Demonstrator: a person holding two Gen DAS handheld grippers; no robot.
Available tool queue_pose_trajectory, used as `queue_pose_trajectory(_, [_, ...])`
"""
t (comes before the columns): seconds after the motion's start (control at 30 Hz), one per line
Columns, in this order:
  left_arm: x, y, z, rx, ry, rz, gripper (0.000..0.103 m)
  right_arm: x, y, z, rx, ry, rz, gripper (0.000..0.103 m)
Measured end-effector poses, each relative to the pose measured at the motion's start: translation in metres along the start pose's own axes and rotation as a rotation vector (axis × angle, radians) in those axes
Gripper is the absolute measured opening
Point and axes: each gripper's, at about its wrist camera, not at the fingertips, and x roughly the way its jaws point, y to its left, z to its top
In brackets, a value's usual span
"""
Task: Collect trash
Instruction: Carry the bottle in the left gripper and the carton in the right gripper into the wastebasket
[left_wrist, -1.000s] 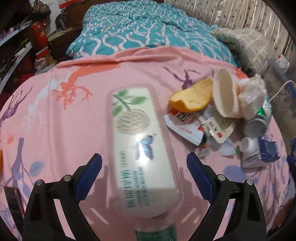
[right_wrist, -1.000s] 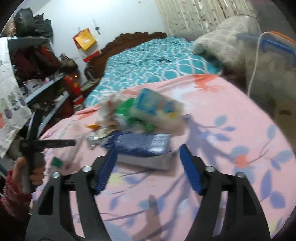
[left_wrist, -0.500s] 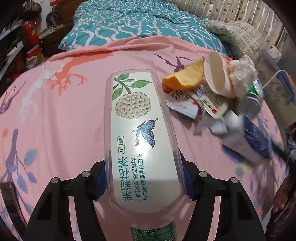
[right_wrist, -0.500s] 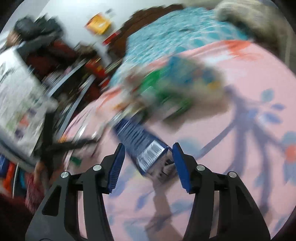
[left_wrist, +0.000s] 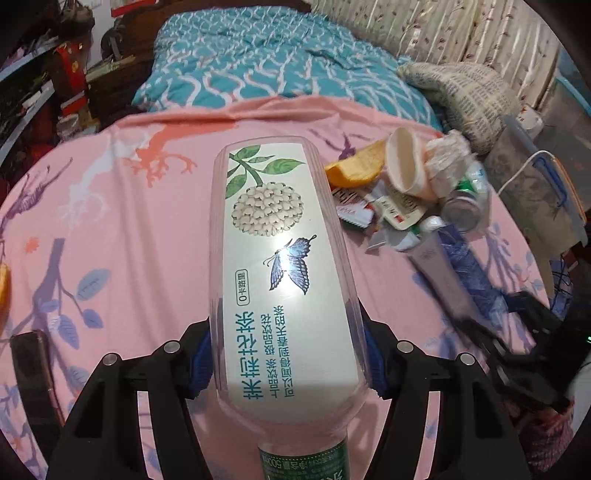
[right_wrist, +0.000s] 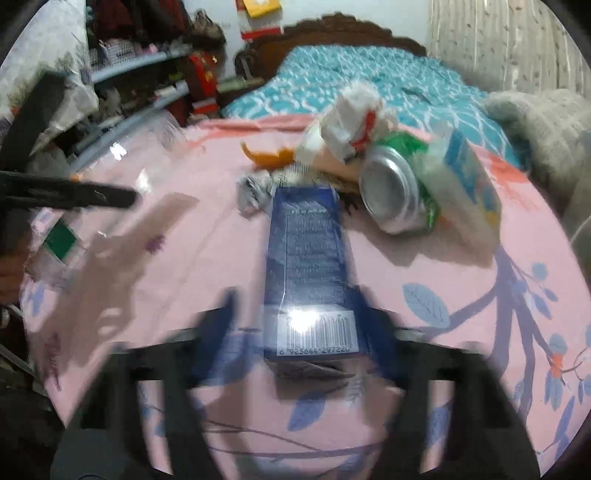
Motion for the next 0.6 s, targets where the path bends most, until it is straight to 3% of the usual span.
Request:
queue_pose_trajectory(0.17, [-0.031,-0.019,0.003,0.052,-0.065,-0.097,0.061,-0.040,-0.017,-0.014,0.137,-0.065,0.228,0.051])
queue_pose_trajectory(0.23, [-0.040,-0.039,0.005,0.107,-0.086,-0.154,0.061,-0.060,-0.028,-0.021,0.189,-0.111,0.258,0.051])
queue_pose_trajectory(0.4, [-0.038,-0.101,0.010,0.245,-0.080,-0.248,0.061,-0.103,-0.075,-0.051,0.365,-0.234,0.198,0.051])
queue_pose_trajectory(0.6, [0.005,-0.226,0.014,0.475,0.028,-0.363,0.061,-0.139,-0.157,-0.115,0.665,-0.337,0.039,0.051])
